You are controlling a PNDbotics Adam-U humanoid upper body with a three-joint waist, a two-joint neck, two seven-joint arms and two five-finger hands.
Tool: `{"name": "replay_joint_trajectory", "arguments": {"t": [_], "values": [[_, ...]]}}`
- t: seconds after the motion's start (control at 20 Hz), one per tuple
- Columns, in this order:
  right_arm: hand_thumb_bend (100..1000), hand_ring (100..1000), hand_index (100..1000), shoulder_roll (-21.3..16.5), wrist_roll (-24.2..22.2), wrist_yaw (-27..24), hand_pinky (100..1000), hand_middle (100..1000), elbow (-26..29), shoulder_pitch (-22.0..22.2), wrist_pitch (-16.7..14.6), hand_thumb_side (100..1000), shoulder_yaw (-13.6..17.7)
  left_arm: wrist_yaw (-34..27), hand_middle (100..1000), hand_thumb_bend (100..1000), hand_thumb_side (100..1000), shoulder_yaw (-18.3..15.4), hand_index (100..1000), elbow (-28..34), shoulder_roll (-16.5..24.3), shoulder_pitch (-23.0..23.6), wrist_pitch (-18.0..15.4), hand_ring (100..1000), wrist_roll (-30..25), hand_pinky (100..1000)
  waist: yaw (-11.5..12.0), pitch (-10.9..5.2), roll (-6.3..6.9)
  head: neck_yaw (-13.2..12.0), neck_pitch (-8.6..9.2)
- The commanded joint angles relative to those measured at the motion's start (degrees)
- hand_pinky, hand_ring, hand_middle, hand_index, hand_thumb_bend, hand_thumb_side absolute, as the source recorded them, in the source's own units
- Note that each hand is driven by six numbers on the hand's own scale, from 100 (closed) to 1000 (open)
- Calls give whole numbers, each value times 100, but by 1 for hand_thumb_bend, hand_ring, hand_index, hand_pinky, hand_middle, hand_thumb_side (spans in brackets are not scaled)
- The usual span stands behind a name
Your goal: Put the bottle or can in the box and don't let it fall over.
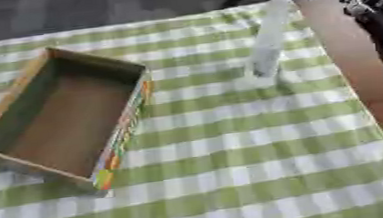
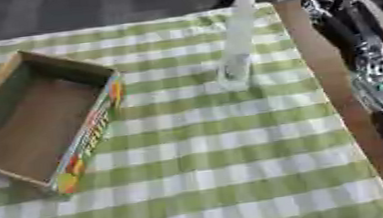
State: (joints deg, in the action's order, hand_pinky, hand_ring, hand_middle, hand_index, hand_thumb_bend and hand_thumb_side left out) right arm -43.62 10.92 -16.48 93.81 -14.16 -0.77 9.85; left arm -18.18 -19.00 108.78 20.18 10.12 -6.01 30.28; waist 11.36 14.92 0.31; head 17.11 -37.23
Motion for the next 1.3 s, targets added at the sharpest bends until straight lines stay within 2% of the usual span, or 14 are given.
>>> {"name": "replay_joint_trajectory", "arguments": {"t": [0.05,0.25,0.55,0.8,1.3], "values": [[100,907,978,-245,156,-87,919,1000,106,-87,-57,624,153,-10,737,179,826,-78,814,53,207,-4,-8,569,-8,1000,-12,-61,-1,-3,-14],[100,906,975,-261,339,-136,919,1000,84,-120,-122,621,238,-9,737,179,828,-78,814,50,205,0,-3,569,-9,1000,-25,-60,-8,-10,-41],[100,908,975,-271,347,-139,919,1000,81,-129,-148,622,239,-11,737,178,828,-71,814,49,208,-4,0,568,-15,1000,-32,-54,-8,-2,-53],[100,918,982,-272,131,-100,921,1000,123,-110,-136,636,146,-12,738,177,830,-64,814,46,203,-8,2,568,-26,1000,-23,-38,-6,22,-41],[100,941,1000,-248,-512,72,920,1000,143,-55,150,667,-177,-23,739,176,831,-45,815,47,201,-26,5,567,-46,1000,5,-21,8,169,220]]}}
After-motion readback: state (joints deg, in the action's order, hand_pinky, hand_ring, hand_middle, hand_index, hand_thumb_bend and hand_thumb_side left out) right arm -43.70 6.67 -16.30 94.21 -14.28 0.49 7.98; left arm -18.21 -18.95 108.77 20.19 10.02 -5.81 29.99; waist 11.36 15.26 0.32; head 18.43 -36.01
